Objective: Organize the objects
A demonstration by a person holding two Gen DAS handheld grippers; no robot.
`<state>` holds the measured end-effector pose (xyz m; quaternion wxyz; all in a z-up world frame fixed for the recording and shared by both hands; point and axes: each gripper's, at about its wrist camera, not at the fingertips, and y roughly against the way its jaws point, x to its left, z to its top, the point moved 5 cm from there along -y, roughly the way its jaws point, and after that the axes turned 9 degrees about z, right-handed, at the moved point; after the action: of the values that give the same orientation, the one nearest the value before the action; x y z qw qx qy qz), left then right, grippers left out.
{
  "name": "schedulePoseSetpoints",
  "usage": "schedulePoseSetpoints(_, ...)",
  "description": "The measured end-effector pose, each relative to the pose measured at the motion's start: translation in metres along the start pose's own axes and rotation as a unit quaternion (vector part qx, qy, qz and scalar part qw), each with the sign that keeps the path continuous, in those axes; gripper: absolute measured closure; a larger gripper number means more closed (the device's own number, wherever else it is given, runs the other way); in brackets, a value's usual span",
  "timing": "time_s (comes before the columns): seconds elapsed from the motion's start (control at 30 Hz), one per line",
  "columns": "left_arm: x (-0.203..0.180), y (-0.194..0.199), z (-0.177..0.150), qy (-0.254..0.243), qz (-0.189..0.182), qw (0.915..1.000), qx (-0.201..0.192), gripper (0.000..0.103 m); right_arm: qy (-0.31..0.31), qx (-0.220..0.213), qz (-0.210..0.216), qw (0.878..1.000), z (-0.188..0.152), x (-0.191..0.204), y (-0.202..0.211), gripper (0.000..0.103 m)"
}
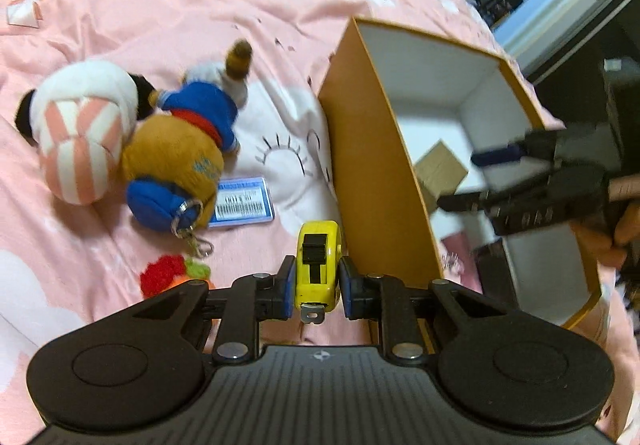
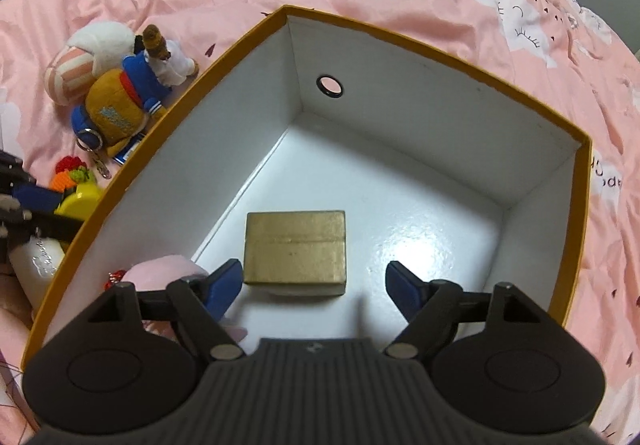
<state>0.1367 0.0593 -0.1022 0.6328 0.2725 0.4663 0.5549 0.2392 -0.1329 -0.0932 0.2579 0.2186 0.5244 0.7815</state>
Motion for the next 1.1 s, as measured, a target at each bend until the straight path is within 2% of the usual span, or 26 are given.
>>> schedulePoseSetpoints(0.1, 0.0, 0.002, 0.007, 0.006, 0.0, 0.9999, -0.011, 0.079, -0.004, -0.002, 0.004, 1.0, -0.004, 0.004, -0.007, 0.025)
schedulePoseSetpoints(0.33, -0.004, 0.007, 0.013, 0.005, 0.001, 0.9997, -0.024, 0.079, -0.02, -0.022, 0.003, 1.0, -0.007, 0.004, -0.018, 0.04)
schedulePoseSetpoints(0.4, -0.004, 0.012, 0.013, 0.003, 0.002, 0.9996, -0.026, 0.079, -0.024, -0.028, 0.003, 0.999, -0.006, 0.003, -0.015, 0.04)
schedulePoseSetpoints(0.57, -0.007, 0.022, 0.015, 0.003, -0.002, 0.9993, -0.037, 0.079, -0.041, -0.058, 0.001, 0.997, 0.001, -0.005, 0.016, 0.041)
schedulePoseSetpoints(0.7, -0.013, 0.035, 0.019, 0.001, -0.016, 0.9983, -0.056, 0.08, -0.07, -0.063, -0.004, 0.995, -0.003, -0.014, 0.055, 0.041)
schedulePoseSetpoints(0.9, -0.035, 0.054, 0.027, -0.024, -0.044, 0.9947, -0.09, 0.081, -0.087, -0.022, -0.071, 0.993, -0.033, -0.011, 0.097, 0.042)
schedulePoseSetpoints(1.1, -0.048, 0.062, 0.029, -0.04, -0.055, 0.9918, -0.108, 0.081, -0.096, 0.042, -0.092, 0.99, -0.058, 0.004, 0.09, 0.042)
